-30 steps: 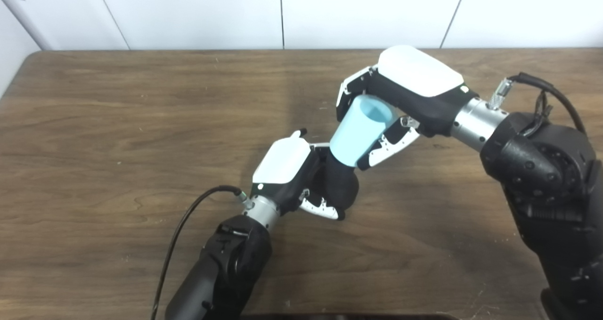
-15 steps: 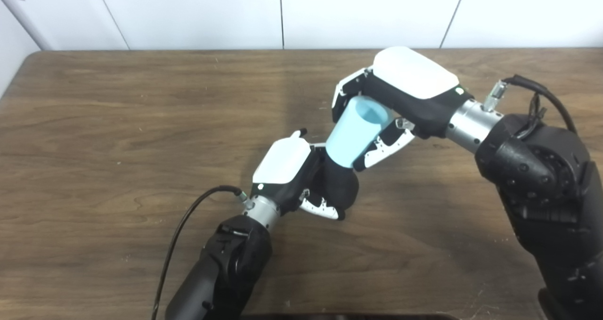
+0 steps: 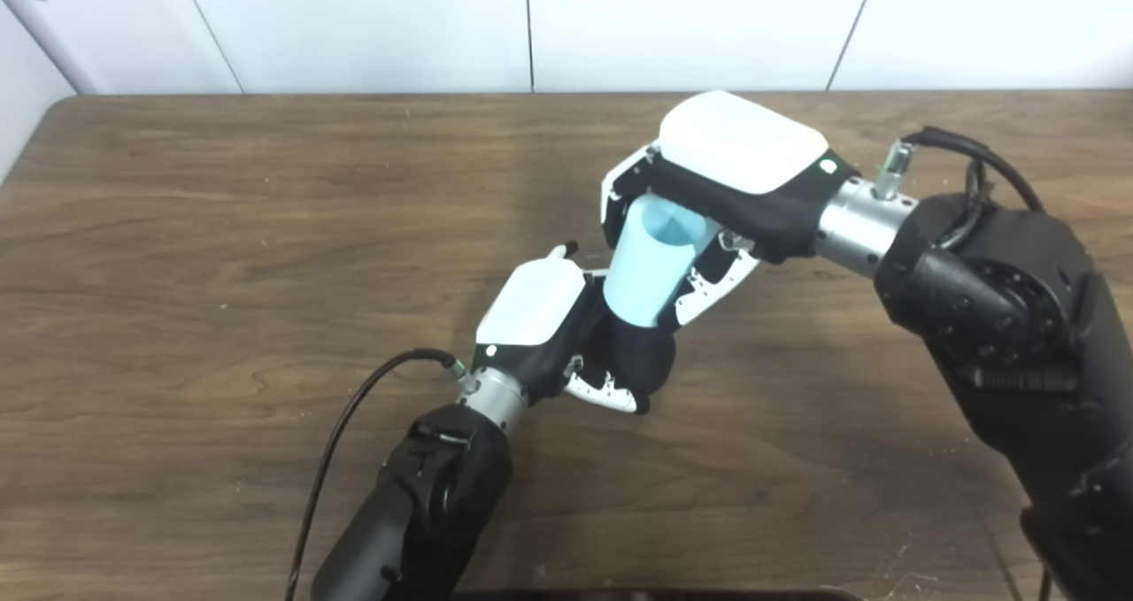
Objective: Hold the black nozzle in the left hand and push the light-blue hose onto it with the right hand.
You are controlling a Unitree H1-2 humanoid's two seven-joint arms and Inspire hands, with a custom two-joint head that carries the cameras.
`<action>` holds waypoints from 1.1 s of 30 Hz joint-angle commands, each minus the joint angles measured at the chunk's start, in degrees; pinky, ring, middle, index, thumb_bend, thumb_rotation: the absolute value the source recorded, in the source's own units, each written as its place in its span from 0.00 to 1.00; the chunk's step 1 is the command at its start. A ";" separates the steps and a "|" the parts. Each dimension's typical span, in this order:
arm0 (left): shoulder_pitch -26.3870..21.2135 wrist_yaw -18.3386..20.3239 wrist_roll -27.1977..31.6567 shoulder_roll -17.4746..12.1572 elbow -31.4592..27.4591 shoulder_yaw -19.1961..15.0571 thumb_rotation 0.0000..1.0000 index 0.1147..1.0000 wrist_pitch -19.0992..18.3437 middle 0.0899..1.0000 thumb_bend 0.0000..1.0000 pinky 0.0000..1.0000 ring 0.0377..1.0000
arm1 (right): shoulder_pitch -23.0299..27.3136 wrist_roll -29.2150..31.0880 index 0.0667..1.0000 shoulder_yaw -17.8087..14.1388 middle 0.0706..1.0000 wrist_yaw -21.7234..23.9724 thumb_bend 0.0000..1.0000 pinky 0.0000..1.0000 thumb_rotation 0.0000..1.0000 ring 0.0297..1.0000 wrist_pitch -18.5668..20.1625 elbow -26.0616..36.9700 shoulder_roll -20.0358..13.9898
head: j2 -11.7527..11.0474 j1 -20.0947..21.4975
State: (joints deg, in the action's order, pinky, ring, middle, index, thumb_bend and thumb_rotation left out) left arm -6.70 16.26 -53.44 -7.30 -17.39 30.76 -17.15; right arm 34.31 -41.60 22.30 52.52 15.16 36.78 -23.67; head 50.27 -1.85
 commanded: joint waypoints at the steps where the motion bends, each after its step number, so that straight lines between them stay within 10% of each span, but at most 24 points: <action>1: 0.99 3.63 0.15 0.47 2.04 1.83 0.00 0.42 -0.29 0.44 0.52 1.00 0.67 | 2.88 -0.23 0.48 0.57 0.48 2.38 0.50 0.29 0.00 0.40 -1.55 0.27 -1.75 | 0.04 -0.03; 30: 1.11 3.08 0.07 1.22 2.03 1.84 0.00 0.41 -0.75 0.45 0.52 1.00 0.67 | -0.79 -1.23 0.46 -0.73 0.54 0.23 0.52 0.42 0.06 0.48 -3.95 -0.73 -0.68 | 0.32 -0.62; 33: 1.23 3.08 0.13 1.29 2.01 1.72 0.00 0.41 -0.88 0.45 0.52 1.00 0.67 | -0.51 1.35 0.64 -2.18 0.62 0.27 0.93 0.46 0.12 0.56 -2.86 0.08 -0.53 | 0.47 -1.20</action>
State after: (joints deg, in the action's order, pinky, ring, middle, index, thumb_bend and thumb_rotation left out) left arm -6.77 16.23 -53.67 -6.44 -17.10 30.97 -17.63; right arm 32.76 -41.43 21.03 52.52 11.83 35.66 -23.85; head 50.71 -2.99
